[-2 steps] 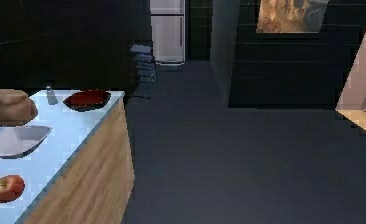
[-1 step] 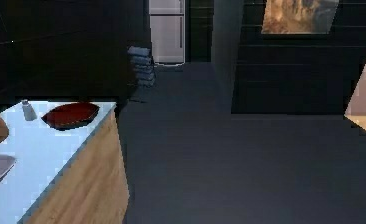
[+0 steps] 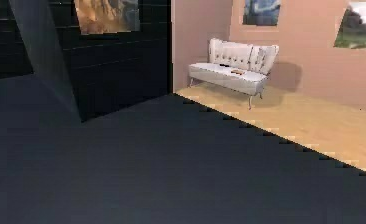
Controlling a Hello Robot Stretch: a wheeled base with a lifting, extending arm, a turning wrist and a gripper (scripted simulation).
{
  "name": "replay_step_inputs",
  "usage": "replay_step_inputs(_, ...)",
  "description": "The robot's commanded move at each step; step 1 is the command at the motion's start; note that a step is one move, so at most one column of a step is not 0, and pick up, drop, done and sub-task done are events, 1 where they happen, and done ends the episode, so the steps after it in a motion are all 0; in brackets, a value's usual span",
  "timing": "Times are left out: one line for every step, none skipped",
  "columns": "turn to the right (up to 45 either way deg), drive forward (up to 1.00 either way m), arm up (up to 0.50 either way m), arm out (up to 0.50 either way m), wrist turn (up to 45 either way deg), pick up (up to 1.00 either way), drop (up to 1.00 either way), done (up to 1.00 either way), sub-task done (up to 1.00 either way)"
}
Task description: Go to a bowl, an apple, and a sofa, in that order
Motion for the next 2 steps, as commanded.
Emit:
replay_step_inputs(45.0,0.0,0.0,0.0,0.0,0.0,0.0,0.0,0.0)
replay_step_inputs(18.0,0.0,0.0,0.0,0.0,0.0,0.0,0.0,0.0)
